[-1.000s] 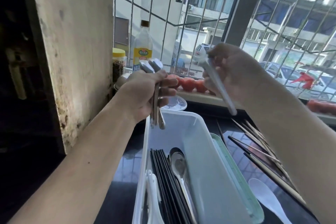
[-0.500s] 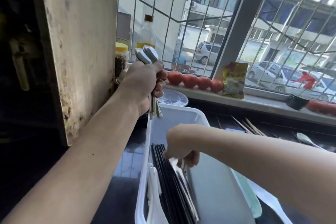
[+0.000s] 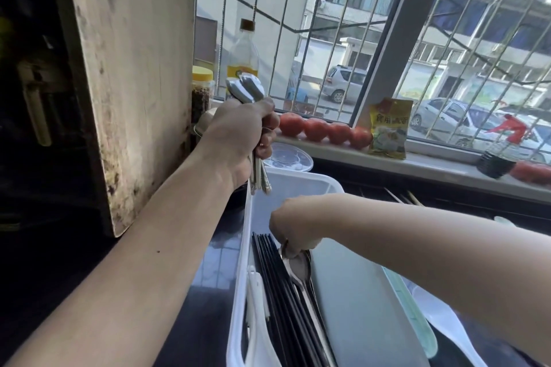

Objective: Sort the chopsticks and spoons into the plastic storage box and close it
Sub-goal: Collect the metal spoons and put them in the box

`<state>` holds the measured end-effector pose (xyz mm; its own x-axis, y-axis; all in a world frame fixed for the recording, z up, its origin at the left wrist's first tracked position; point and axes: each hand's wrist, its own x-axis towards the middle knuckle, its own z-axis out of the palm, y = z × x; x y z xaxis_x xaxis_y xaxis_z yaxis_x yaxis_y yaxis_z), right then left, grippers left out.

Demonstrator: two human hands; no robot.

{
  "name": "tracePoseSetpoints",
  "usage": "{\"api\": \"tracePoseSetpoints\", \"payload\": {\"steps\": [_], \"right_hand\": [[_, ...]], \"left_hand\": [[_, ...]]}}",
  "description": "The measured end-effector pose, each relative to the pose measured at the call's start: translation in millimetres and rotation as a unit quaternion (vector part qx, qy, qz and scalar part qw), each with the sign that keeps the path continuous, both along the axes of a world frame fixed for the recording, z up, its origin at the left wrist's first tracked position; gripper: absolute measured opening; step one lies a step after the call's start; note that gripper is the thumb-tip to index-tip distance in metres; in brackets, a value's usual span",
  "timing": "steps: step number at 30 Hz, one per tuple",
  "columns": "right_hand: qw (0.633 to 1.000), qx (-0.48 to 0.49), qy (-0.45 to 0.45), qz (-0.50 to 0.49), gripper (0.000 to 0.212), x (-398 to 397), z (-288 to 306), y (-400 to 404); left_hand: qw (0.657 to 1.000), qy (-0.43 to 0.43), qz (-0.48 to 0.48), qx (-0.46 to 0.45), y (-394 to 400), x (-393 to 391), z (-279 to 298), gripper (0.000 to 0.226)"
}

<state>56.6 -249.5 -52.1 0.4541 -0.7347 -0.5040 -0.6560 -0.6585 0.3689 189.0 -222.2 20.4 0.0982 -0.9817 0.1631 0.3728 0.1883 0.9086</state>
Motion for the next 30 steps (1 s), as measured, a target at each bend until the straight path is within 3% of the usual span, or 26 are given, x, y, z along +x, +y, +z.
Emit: {"api": "tracePoseSetpoints", "payload": {"steps": [4, 10, 14, 17, 20, 22, 24, 26, 28, 30], "right_hand": [[0.998, -0.008, 0.033, 0.046, 0.028, 0.0, -0.7, 3.7], [0.994, -0.048, 0.044, 0.089, 0.008, 0.2, 6.6, 7.1], [0.996, -0.052, 0.008, 0.071, 0.015, -0.1, 12.1, 11.7], [0.998, -0.038, -0.050, 0.032, 0.030, -4.4, 40.2, 14.1], [0.969, -0.026, -0.241, -0.045, 0.009, -22.7, 86.0, 8.4], [0.885, -0.061, -0.447, -0.117, 0.019, -34.0, 111.0, 6.7], [0.716, -0.032, -0.661, -0.223, 0.032, -40.9, 127.3, 7.6], [0.579, 0.102, -0.755, -0.291, 0.039, -39.8, 132.3, 10.8], [0.525, 0.197, -0.777, -0.287, 0.036, -36.5, 130.9, 16.5], [0.464, 0.223, -0.809, -0.284, 0.021, -36.2, 132.0, 22.2]], "left_hand": [[1.000, -0.003, -0.002, 0.003, 0.1, -0.6, -0.1, 0.016], [1.000, 0.003, -0.005, 0.011, 1.2, -0.2, -0.1, 0.015], [1.000, 0.008, -0.004, 0.017, 0.7, -1.1, -0.5, 0.012], [0.999, 0.021, -0.030, 0.025, 5.6, -0.3, 3.8, 0.003], [0.996, 0.031, -0.080, 0.029, 11.5, 4.6, 8.7, 0.014], [0.992, 0.020, -0.121, 0.019, 15.2, 6.7, 10.3, 0.018], [0.988, 0.000, -0.156, 0.007, 18.6, 5.4, 11.2, 0.018], [0.983, -0.011, -0.183, 0.002, 21.5, 3.4, 11.6, 0.018], [0.979, -0.032, -0.200, 0.000, 25.8, 1.4, 13.4, 0.020], [0.978, -0.075, -0.192, 0.007, 28.9, -0.4, 15.3, 0.026]]}}
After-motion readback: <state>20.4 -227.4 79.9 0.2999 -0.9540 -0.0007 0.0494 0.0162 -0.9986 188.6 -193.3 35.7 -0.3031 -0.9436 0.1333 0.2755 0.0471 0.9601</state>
